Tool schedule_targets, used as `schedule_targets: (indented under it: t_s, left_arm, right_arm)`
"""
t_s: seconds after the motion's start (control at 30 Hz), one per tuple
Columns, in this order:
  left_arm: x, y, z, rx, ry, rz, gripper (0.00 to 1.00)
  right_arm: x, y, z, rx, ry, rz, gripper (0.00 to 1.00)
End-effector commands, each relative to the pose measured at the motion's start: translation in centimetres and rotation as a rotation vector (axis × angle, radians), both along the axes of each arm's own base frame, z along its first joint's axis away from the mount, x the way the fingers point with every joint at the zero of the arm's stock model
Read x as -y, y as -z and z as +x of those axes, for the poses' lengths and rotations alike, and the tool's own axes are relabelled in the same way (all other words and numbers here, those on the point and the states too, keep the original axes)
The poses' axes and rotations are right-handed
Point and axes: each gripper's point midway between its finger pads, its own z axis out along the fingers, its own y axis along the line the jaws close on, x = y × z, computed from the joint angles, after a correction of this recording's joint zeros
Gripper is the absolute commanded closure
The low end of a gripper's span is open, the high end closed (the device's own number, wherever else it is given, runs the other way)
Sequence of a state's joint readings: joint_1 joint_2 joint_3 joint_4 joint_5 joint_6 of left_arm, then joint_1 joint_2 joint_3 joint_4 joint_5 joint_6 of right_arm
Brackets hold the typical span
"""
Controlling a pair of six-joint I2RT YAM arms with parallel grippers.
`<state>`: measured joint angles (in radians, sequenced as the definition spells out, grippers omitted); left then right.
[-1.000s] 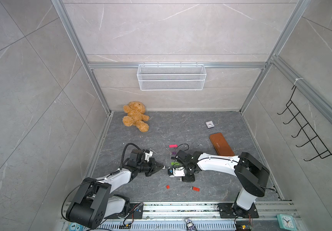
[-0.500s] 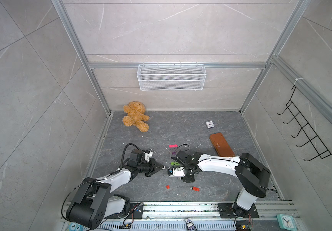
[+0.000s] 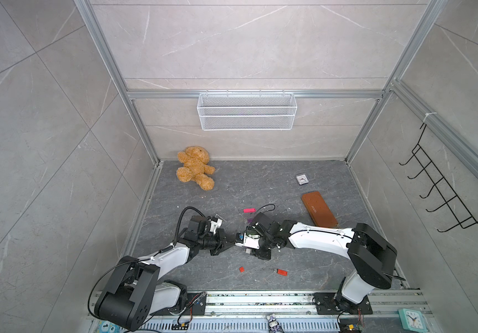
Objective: Close the usb drive cover
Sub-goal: Pick up the USB drive from the center of the board, then close the cover of the USB drive.
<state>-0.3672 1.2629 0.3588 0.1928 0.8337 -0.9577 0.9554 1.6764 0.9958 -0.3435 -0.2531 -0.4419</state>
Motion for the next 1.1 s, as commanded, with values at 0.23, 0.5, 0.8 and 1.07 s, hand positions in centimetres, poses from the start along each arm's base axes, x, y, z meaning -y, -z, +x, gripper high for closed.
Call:
schedule_targets:
  t_s: [0.23,0.5,0.8,1.07]
  left_arm:
    - [1.2,-2.6,0.4,0.092,0.056,-0.065,0.94]
    - [1.3,-2.4,0.2,0.091,0.065,-0.063,0.94]
    - [1.4,-2.5,0.3,0.099,0.063,-0.06,0.94]
    - [1.8,-2.6,0.1,0.097,0.081,-0.066,0.94]
  right_arm:
    - [-1.6,-1.5,0.1,-0.009,0.036,0.128,0.81]
    - [-1.0,-1.7,0.6,-0.012,0.056,0.139,0.81]
    - [-0.4,-1.6,0.5,-0.041,0.06,0.144,0.81]
    - [-1.1,-2.1,0.8,-0.044,0.062,0.167,0.81]
